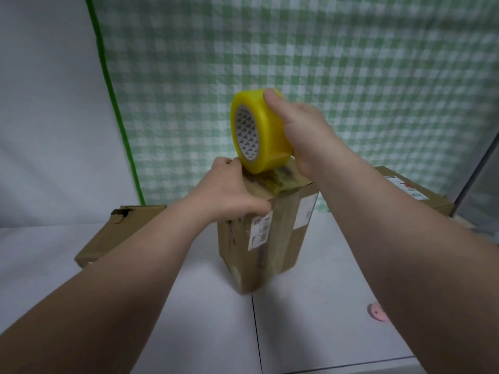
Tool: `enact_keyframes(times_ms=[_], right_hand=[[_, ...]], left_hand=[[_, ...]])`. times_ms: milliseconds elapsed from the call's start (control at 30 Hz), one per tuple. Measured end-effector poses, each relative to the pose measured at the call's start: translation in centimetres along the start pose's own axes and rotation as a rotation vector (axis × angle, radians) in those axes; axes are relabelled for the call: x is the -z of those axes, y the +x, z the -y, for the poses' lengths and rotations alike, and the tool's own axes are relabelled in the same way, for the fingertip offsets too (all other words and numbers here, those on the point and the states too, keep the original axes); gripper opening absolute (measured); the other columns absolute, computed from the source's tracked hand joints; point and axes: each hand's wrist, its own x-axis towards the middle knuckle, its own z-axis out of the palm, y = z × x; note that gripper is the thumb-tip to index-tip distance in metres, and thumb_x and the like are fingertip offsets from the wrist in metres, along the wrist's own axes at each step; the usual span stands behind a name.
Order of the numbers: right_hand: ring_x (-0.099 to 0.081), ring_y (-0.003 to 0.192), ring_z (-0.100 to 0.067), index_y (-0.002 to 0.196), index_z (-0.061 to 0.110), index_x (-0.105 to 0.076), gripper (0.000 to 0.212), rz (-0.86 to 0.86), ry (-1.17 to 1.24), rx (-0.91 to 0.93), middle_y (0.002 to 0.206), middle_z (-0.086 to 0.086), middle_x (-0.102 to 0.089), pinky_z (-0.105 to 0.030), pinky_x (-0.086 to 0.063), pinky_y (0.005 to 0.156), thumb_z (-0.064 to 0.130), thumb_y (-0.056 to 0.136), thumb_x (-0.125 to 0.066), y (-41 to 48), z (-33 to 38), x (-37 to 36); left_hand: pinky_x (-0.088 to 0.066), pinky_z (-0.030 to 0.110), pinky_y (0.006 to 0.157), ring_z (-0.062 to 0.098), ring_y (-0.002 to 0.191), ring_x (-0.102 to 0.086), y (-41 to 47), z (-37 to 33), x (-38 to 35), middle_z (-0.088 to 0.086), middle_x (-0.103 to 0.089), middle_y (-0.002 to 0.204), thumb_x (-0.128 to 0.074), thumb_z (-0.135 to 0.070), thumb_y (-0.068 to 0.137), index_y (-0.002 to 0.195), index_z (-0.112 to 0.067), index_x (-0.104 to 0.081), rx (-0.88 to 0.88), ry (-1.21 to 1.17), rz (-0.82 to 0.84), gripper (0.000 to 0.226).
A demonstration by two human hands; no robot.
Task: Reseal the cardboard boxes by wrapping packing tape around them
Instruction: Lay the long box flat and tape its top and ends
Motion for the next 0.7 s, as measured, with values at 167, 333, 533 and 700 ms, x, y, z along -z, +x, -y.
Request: enact_keyframes(times_ms=[167, 333, 533, 700], right_hand=[[-0.065, 0.102, -0.030, 0.086, 0.021, -0.059, 0.021, 0.038, 0.004, -0.045, 0.110, -0.012, -0.066, -0.053, -0.051, 0.094, 0.041, 0.089, -0.063, 0.8, -1.6, -0.4], [-0.063, 0.103, -0.027, 0.087, 0.026, -0.056, 0.020, 0.029, 0.030, -0.081, 0.112, -0.005, -0.064, -0.051, -0.050, 0.095, 0.045, 0.089, -0.060, 1.5, -2.3, 0.1], [-0.061, 0.107, -0.028, 0.098, 0.025, -0.055, 0.026, 0.032, 0.031, -0.118, 0.117, -0.005, -0.062, -0.051, -0.047, 0.097, 0.050, 0.089, -0.058, 1.9, -2.5, 0.3], [-0.060, 0.107, -0.029, 0.108, 0.020, -0.051, 0.033, 0.007, -0.002, -0.123, 0.117, -0.007, -0.061, -0.051, -0.047, 0.097, 0.048, 0.092, -0.055, 1.9, -2.3, -0.1]], left_hand=[[-0.044, 0.036, 0.093, 0.024, 0.121, -0.035, 1.2, 0.8, -0.7, 0.000, -0.036, 0.125, -0.061, -0.060, 0.051, 0.126, -0.016, -0.041, 0.038, 0.081, 0.115, 0.089], [-0.032, 0.046, 0.109, 0.030, 0.135, -0.021, 2.4, 0.5, -0.8, 0.003, -0.035, 0.137, -0.050, -0.081, 0.046, 0.144, -0.018, -0.032, -0.009, 0.217, 0.161, 0.117], [-0.041, 0.043, 0.101, 0.021, 0.124, -0.036, 3.2, 0.3, -0.7, -0.001, -0.042, 0.128, -0.049, -0.081, 0.045, 0.140, -0.020, -0.038, -0.018, 0.272, 0.180, 0.114], [-0.045, 0.042, 0.094, 0.021, 0.113, -0.042, 3.2, 0.5, -1.0, -0.003, -0.045, 0.116, -0.049, -0.081, 0.039, 0.131, -0.020, -0.045, -0.007, 0.248, 0.154, 0.110]])
